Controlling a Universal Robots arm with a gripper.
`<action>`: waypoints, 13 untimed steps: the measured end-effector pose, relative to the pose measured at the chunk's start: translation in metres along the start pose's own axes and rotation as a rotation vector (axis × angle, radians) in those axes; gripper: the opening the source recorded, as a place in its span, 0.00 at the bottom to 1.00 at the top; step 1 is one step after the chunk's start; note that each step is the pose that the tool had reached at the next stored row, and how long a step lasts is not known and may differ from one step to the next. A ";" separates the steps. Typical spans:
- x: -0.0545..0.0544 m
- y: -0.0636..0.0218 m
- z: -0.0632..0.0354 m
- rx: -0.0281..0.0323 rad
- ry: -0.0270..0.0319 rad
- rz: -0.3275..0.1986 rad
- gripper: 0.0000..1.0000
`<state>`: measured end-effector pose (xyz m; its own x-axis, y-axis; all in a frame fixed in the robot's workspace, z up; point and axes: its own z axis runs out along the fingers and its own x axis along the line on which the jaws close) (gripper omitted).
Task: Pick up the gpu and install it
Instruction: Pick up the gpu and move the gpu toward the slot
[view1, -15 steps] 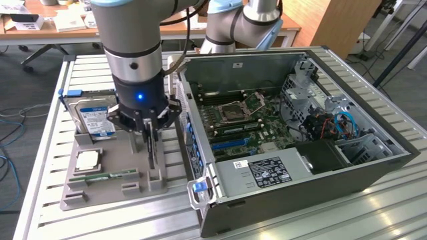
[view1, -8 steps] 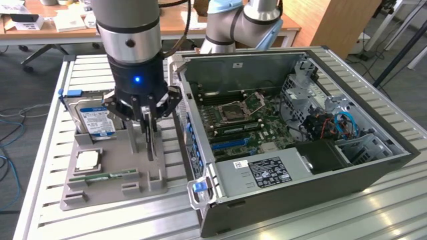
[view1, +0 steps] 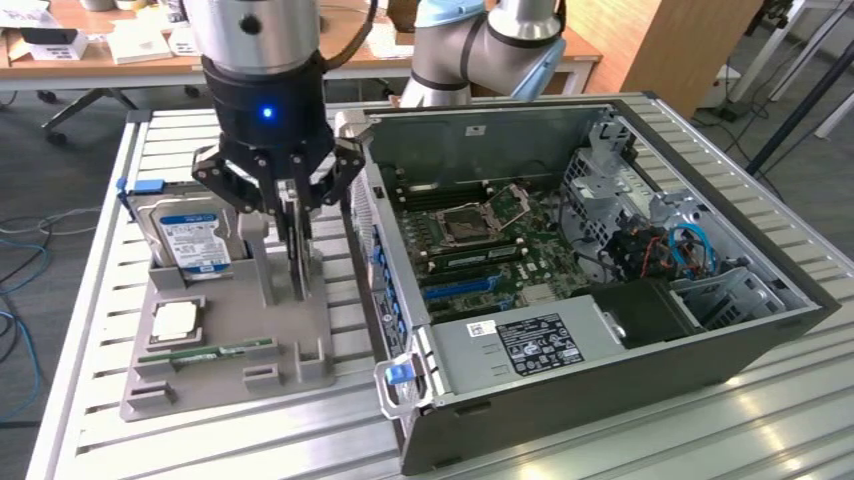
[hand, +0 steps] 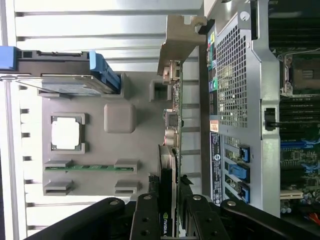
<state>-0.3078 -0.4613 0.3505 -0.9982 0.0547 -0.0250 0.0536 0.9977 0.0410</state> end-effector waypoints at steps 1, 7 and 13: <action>0.000 0.0002 -0.0045 0.0000 0.0000 0.000 0.26; -0.001 0.0013 -0.0318 0.0000 -0.0001 0.000 0.26; -0.001 0.0024 -0.0592 0.0000 0.0000 0.000 0.26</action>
<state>-0.3078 -0.4613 0.4097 -0.9982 0.0546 -0.0250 0.0535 0.9977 0.0410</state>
